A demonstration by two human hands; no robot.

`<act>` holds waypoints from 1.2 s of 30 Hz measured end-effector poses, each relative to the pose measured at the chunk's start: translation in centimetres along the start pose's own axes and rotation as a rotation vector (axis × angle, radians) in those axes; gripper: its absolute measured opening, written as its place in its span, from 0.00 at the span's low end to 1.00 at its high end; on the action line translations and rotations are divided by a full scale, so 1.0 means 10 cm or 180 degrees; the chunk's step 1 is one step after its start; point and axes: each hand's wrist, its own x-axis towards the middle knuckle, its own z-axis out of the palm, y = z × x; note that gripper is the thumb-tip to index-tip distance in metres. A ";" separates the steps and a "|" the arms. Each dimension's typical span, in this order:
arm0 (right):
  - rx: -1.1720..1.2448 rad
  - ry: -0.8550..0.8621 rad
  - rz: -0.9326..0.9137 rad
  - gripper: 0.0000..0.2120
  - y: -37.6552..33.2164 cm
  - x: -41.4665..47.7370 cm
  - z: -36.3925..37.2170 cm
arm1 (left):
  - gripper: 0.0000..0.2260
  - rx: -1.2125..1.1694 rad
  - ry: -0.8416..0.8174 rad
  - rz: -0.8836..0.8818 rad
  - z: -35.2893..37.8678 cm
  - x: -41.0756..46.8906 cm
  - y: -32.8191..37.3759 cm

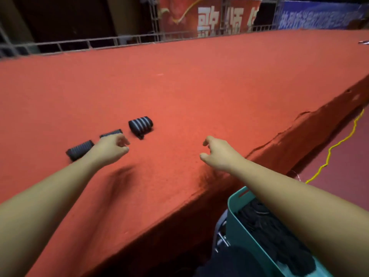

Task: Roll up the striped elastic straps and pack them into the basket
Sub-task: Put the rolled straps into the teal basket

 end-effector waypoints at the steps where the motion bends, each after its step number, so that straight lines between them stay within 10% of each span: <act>1: -0.0002 -0.0029 -0.0119 0.21 -0.17 0.11 0.09 | 0.06 0.0038 0.0110 -0.0154 -0.10 -0.02 -0.22; 18: -0.0183 -0.0286 -0.1172 0.26 -2.35 1.90 1.67 | 0.28 0.0048 0.0257 -0.0707 -0.26 0.58 -2.09; 25: -0.1327 0.0033 -0.1124 0.21 -2.31 2.17 2.08 | 0.18 0.0085 0.0470 -0.0554 -0.04 0.66 -2.22; 36: 0.0475 -0.0346 -0.0866 0.18 -1.75 1.33 1.08 | 0.22 -0.1092 0.0463 -0.0520 -0.18 0.30 -1.40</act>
